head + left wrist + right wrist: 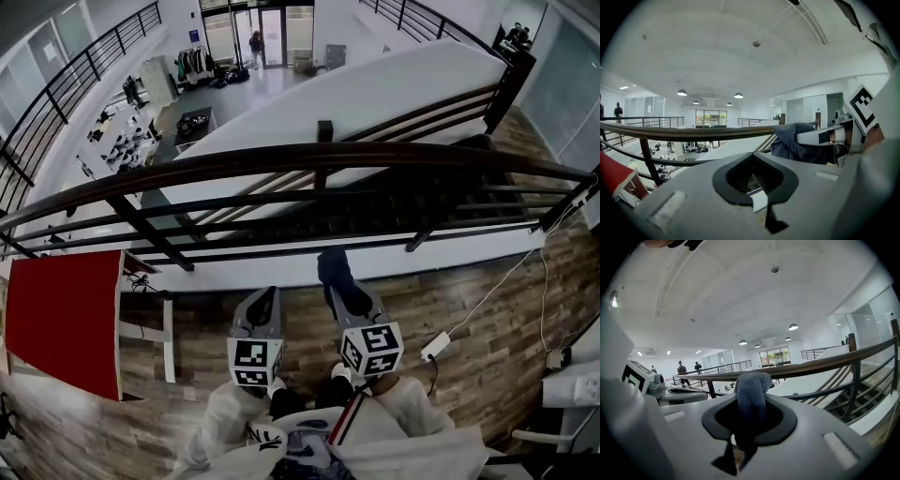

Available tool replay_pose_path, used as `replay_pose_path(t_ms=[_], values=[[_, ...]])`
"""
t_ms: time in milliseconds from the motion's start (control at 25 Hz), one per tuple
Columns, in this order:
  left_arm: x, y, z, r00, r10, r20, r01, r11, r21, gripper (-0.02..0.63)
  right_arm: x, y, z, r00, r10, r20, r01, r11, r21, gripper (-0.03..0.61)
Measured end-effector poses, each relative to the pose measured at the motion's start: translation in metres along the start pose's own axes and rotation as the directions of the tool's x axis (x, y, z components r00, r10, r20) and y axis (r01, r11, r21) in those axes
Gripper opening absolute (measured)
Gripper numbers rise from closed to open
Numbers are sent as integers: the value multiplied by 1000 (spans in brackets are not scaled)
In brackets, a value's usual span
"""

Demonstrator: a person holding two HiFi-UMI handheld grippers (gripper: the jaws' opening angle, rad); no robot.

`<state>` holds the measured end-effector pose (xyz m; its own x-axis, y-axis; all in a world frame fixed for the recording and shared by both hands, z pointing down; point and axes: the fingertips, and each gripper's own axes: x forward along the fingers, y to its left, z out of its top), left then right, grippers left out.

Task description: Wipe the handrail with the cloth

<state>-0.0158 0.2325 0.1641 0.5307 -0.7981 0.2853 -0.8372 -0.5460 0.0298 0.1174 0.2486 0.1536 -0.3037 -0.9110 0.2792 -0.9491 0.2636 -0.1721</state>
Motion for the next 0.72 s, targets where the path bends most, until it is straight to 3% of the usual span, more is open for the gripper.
replay_pose_path(t_ms=[120, 520, 720], values=[[0, 0, -3, 1000, -7, -24, 6, 1000, -8, 3, 0, 0, -1, 1000, -1, 1, 1, 1000, 2, 72], [5, 4, -3, 1000, -3, 5, 3, 1000, 2, 3, 1, 0, -4, 1000, -7, -6, 7, 1000, 4, 72], [4, 1, -5, 999, -21, -34, 20, 1000, -16, 3, 2, -2, -3, 1000, -10, -9, 10, 1000, 1, 72]])
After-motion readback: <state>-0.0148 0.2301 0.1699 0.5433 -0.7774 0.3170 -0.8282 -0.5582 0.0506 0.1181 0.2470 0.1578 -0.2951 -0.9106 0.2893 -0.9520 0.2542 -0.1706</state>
